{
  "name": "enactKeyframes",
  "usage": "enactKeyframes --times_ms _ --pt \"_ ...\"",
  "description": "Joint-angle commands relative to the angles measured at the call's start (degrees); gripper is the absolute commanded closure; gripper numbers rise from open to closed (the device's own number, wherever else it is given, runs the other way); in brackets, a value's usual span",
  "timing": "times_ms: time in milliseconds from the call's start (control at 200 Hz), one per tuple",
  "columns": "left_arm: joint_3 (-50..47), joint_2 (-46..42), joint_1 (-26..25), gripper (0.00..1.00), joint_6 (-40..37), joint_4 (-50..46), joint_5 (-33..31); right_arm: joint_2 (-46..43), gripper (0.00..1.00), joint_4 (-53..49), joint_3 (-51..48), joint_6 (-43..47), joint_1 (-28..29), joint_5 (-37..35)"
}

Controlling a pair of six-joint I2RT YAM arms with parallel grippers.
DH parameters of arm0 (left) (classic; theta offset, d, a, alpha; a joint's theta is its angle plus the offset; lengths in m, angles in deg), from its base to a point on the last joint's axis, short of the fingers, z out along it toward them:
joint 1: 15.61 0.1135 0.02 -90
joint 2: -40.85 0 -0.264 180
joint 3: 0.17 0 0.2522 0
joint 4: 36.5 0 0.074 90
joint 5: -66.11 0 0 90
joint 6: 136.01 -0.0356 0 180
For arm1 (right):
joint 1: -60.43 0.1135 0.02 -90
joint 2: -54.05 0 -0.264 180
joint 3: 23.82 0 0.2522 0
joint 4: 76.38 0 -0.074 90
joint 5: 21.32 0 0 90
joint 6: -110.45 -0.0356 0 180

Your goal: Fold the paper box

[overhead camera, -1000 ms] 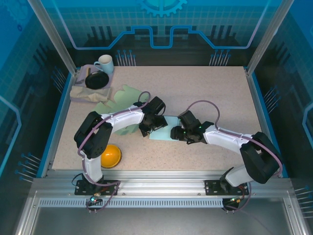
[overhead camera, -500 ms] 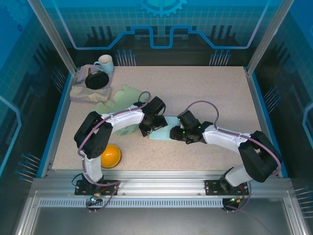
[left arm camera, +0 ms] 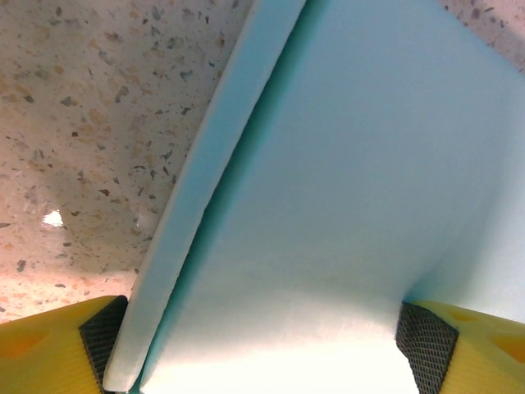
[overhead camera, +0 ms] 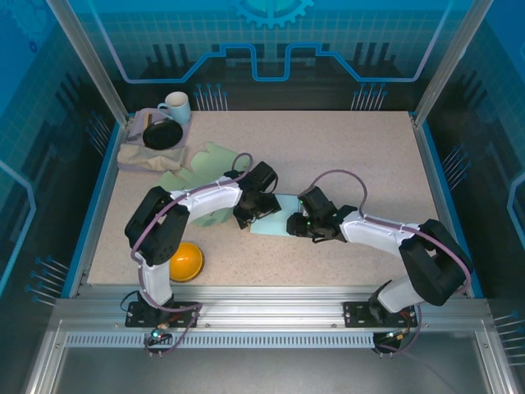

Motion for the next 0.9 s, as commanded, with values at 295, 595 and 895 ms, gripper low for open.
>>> enactKeyframes --times_ms 295,595,895 --pt "-2.93 5.80 1.15 0.12 -0.68 -3.38 -1.86 -1.79 0.65 7.77 -4.67 9.35 3.01 -4.37" --pt "-3.58 5.64 1.53 0.12 -0.67 -3.12 -1.86 -1.90 0.65 6.71 -5.79 10.52 4.86 -8.88" --pt "-4.35 5.82 1.93 0.13 -0.51 -2.72 -1.56 -1.58 0.66 12.31 -9.45 12.77 4.96 -8.71"
